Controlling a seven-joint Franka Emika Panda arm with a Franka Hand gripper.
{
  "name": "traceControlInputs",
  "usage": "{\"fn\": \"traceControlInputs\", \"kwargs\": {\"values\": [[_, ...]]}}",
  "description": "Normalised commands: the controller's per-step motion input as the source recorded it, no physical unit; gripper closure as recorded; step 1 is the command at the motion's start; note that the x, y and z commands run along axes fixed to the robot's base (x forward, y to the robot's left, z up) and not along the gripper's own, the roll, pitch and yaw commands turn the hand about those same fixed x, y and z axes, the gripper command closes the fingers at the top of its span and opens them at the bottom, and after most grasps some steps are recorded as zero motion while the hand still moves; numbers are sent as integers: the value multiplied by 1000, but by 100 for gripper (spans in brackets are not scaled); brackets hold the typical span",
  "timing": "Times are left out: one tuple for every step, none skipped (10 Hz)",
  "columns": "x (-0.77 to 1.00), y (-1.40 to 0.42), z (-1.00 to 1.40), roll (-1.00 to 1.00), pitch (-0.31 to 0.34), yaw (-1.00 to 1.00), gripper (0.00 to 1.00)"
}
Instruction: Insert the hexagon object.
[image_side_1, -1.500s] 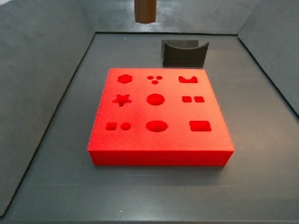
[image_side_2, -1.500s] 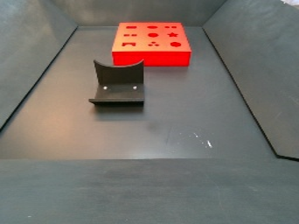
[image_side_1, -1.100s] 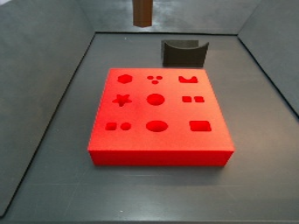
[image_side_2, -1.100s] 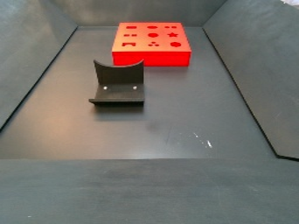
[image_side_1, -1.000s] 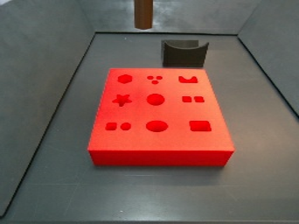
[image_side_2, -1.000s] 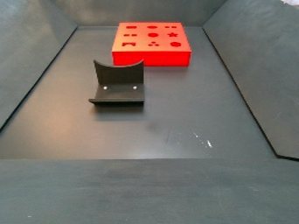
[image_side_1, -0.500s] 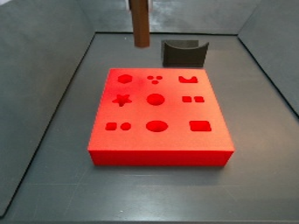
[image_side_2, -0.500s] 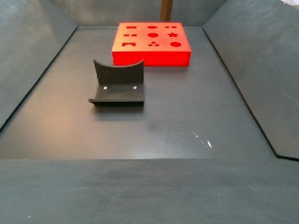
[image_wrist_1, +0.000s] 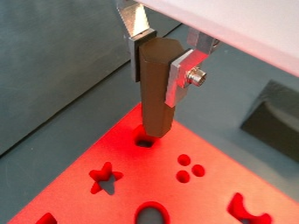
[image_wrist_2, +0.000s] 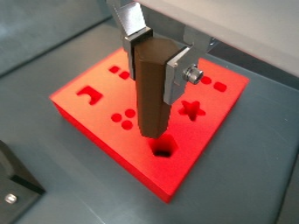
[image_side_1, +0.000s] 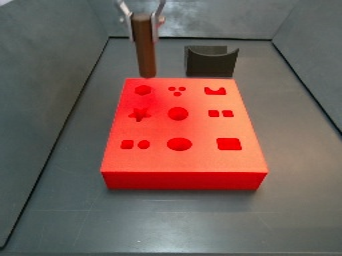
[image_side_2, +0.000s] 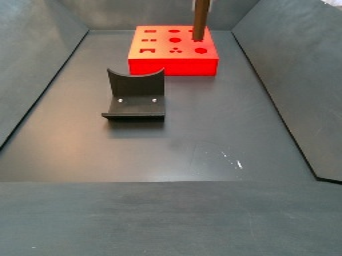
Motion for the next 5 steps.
{"fn": "traceControlInputs", "kwargs": {"values": [[0, -37, -580, 79, 259, 120, 100], [0, -46, -577, 81, 263, 114, 100], [46, -171, -483, 4, 171, 0, 100], [0, -9, -274, 0, 11, -86, 100], [31, 0, -369, 69, -34, -203, 100]]}}
